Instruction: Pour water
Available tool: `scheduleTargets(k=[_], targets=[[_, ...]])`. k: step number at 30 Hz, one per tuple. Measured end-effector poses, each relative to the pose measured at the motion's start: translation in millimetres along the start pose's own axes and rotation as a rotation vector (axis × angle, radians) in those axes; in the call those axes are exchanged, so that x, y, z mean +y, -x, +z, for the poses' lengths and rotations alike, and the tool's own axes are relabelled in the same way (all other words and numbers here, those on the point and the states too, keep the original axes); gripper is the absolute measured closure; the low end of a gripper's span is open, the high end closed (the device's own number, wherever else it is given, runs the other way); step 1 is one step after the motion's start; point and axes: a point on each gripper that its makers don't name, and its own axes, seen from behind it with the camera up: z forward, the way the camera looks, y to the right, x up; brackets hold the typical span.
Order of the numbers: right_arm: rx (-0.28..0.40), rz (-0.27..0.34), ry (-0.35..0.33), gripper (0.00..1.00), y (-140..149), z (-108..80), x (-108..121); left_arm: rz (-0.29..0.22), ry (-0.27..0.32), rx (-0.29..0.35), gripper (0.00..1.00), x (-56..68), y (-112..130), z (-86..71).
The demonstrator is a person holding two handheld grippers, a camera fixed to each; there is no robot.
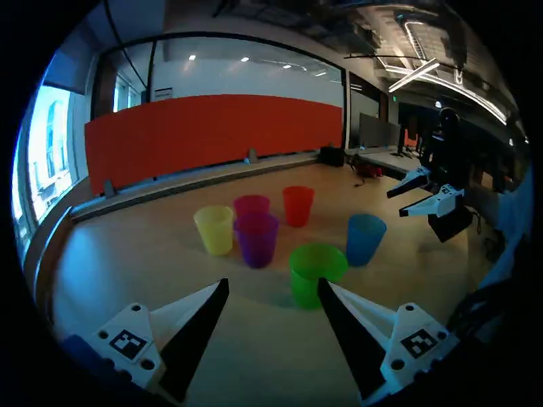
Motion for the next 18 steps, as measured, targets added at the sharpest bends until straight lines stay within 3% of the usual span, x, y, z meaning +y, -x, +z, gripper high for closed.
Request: scheduleTargets(k=[8, 18], targets=[[0.119, 0.048, 0.154, 0.00, -28, -9.6, 26, 0.005, -0.163, 0.104, 0.03, -27.2, -16, -16.0], [0.278, 0.093, 0.349, 0.00, -69, -24.8, 63, 0.011, -0.309, 0.216, 0.03, -48.8, -42, -28.3]])
